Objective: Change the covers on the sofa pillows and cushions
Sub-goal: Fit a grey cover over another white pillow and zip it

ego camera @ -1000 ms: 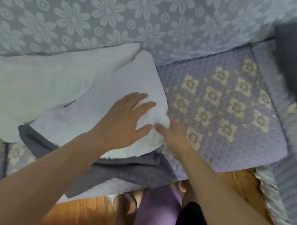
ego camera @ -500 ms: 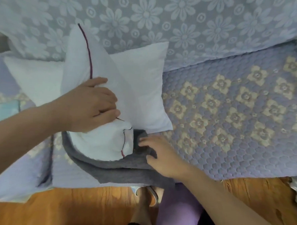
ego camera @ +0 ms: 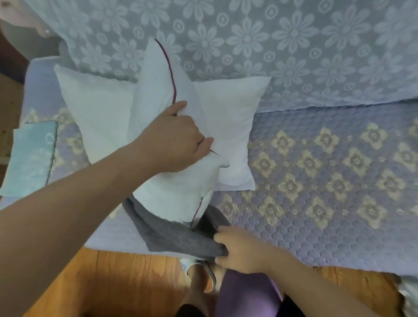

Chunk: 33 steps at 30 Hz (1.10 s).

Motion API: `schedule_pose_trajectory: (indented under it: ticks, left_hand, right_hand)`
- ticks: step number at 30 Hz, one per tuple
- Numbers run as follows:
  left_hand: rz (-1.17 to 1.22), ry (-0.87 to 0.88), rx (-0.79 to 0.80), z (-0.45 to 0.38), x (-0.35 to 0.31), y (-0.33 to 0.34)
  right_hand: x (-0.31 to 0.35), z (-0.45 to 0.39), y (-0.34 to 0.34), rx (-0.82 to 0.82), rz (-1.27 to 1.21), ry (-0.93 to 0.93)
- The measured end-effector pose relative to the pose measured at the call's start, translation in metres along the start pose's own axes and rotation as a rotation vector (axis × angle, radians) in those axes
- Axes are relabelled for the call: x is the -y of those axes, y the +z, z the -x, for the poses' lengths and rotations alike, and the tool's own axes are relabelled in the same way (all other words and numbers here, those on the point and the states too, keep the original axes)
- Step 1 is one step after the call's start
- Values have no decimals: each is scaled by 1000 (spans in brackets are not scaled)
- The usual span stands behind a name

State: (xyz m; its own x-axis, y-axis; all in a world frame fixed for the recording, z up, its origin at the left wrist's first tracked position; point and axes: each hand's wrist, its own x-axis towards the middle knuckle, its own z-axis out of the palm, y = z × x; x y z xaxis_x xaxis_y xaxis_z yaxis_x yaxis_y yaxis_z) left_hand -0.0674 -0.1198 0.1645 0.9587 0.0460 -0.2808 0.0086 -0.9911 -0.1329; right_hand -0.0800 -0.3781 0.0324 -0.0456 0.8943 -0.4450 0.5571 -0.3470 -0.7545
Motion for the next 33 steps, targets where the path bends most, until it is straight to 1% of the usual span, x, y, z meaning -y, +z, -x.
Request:
schedule_pose_trajectory:
  ticks: [2,3,4,6,7,8,9,10,11,12,14,15,16,18,20,22,23,25,26,27,28,29,31,32,33]
  left_hand:
    - [71,-77,19,-5,-5,-19]
    - [130,-115,13,-7,-3,-33]
    - [221,-155,-1,-7,3,-49]
    - [432,-203,-73,-3,14,-80]
    - [488,-211,-91,2,15,-91]
    - [507,-232,-75,8,10,-97]
    - [510,-264,-37,14,0,-95]
    - [528,-300,-4,18,-13,-87]
    - [578,-334,-9,20,-28,-76]
    - [672,-371,-64,20,-42,-64]
    - [943,-456,-276,18,-61,-54]
    - [1048,-486,-369,18,-67,-53]
    - [1092,-491,-423,20,-71,-52]
    - [1057,-419,-433,31,-82,-44]
    - [1045,-324,-350,47,-91,-30]
    - [1122,-319,-233,63,-101,-18]
    - [1220,-317,-164,70,-107,-15]
    - [1530,-298,-54,83,-120,-12]
    - [1636,-321,-30,88,-122,-10]
    - [1682,-383,-11,93,-119,-6]
    - [1680,-433,30,97,-110,-4]
    - [1642,-450,116,102,-97,1]
    - [1488,-441,342,113,-70,6]
    - [1444,-461,397,119,-58,8]
    - [1472,-480,393,123,-48,10]
  right_hand:
    - [23,22,-26,-117,-201,27]
    - [38,34,-43,-197,-251,19]
    - [54,46,-61,-279,-268,-9]
    - [89,70,-98,-376,-272,-76]
    - [106,81,-116,-399,-246,-106]
    - [121,89,-130,-409,-189,-122]
    - [130,95,-140,-403,-87,-132]
    - [136,97,-147,-391,69,-129]
    - [136,98,-150,-373,218,-118]
    - [131,98,-151,-354,294,-77]
    - [116,103,-157,-332,203,63]
    - [108,106,-161,-361,133,125]
    - [102,107,-168,-410,82,172]
    - [94,108,-181,-464,-30,246]
    - [96,101,-188,-435,-83,281]
    - [104,86,-188,-373,-128,288]
    - [109,76,-186,-357,-159,284]
    - [120,56,-182,-342,-240,273]
    - [124,46,-180,-325,-264,270]
    - [130,38,-178,-294,-268,257]
    - [135,31,-177,-244,-245,240]
    - [139,25,-177,-177,-200,216]
    - [144,16,-179,-9,-43,181]
    - [143,14,-181,74,50,169]
    - [142,13,-185,162,124,165]
